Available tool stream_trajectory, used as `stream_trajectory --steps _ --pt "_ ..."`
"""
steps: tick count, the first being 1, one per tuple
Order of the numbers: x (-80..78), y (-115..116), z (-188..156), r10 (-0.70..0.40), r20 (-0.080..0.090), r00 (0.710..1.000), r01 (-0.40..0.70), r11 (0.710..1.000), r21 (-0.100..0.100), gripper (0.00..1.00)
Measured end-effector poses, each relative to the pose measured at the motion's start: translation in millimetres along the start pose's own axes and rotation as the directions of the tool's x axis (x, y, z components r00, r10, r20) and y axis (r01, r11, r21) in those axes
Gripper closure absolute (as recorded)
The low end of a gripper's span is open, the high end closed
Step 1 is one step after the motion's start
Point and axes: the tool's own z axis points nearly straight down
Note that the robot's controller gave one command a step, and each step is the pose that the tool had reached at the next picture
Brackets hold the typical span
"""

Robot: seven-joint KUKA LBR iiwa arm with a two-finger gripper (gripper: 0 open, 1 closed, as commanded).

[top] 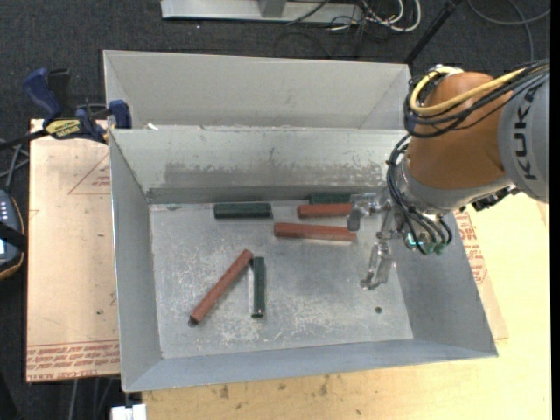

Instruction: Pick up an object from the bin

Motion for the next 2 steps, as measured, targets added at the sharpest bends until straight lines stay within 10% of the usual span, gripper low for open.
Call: stream_trajectory --steps 1,2 --pt "-1.6 0.1 -4.1 -0.001 0.008 1.000 0.001 1.000 0.001 0.00" --pt "-57.8 13.3 40.1 -0.030 0.022 0.999 0.030 1.000 0.002 0.00"
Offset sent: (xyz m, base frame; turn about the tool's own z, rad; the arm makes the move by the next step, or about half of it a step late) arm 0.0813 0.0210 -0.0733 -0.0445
